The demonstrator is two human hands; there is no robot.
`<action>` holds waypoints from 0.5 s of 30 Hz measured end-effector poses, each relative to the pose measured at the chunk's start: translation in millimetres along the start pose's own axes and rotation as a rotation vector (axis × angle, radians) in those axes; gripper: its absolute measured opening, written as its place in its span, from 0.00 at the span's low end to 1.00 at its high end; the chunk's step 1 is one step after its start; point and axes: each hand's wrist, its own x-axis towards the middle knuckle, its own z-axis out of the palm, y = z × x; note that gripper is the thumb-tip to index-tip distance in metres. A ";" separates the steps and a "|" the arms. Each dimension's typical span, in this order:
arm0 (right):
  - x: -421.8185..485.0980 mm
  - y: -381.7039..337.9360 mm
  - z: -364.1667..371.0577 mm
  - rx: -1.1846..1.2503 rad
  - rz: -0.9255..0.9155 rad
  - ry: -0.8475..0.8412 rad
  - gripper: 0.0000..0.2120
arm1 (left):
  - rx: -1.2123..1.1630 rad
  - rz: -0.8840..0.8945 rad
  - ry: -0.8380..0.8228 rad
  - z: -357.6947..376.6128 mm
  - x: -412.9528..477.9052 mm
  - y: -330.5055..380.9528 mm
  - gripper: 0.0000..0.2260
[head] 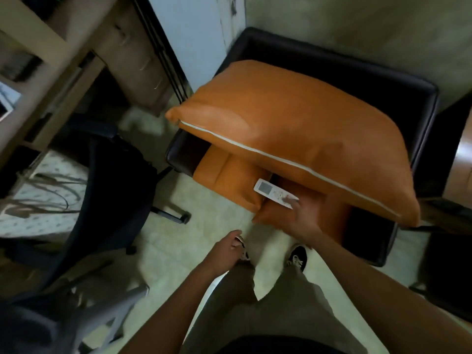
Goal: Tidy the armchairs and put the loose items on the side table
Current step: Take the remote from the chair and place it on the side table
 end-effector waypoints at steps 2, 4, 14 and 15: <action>17.6 -8.1 7.8 -0.021 -0.061 0.073 0.49 | 0.049 0.027 -0.042 -15.0 -4.6 -11.4 0.16; 32.2 -21.9 15.1 -0.112 0.001 0.060 0.53 | 0.104 -0.018 -0.040 -29.5 -8.5 -37.6 0.19; 102.9 6.2 47.9 -0.325 0.033 0.076 0.41 | 0.173 -0.394 -0.020 -78.6 -13.5 -181.1 0.21; 105.8 5.3 50.0 -0.370 0.008 0.078 0.40 | 0.185 -0.401 -0.008 -79.0 -12.1 -182.4 0.20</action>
